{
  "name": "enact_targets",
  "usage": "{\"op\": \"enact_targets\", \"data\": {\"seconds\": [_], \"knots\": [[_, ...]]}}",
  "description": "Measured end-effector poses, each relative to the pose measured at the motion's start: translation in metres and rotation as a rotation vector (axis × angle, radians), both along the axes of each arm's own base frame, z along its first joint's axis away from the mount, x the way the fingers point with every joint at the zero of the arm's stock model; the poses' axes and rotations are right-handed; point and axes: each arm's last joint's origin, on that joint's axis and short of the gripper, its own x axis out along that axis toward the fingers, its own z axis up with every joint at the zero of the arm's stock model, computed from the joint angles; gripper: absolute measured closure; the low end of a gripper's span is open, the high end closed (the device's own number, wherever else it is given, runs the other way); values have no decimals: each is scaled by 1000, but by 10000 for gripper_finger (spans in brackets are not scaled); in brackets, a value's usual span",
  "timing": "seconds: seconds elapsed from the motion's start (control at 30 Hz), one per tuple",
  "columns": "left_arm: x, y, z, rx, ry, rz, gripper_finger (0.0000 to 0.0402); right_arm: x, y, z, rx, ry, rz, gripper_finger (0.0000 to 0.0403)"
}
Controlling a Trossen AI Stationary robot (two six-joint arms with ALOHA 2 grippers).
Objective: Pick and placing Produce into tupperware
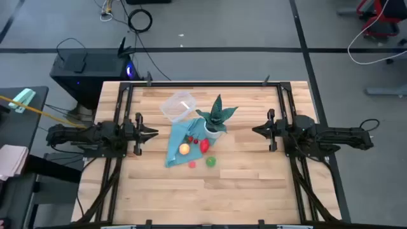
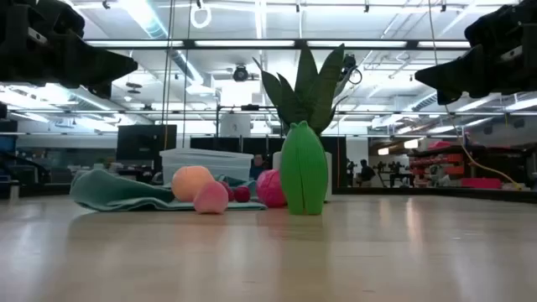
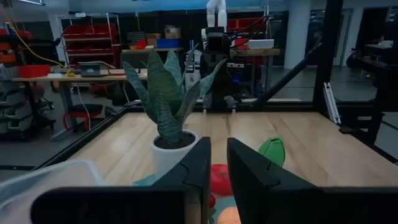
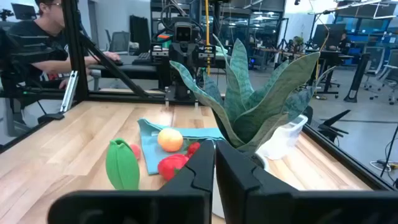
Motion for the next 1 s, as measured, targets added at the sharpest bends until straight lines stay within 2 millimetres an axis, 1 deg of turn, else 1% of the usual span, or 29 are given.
{"op": "enact_targets", "data": {"seconds": [0.17,0.5,0.67,0.8,1.0], "knots": [[0,0,0,0,0,0,348,0,0,0,0,0,0,380],[0,0,0,-1,0,0,341,0,0,0,28,-3,0,380],[0,0,0,-1,-1,0,348,0,2,8,34,-88,54,377],[0,0,0,0,-1,0,351,-2,5,20,-1,-208,95,358],[0,0,0,0,0,0,345,-5,11,34,-20,-353,163,302]]}}
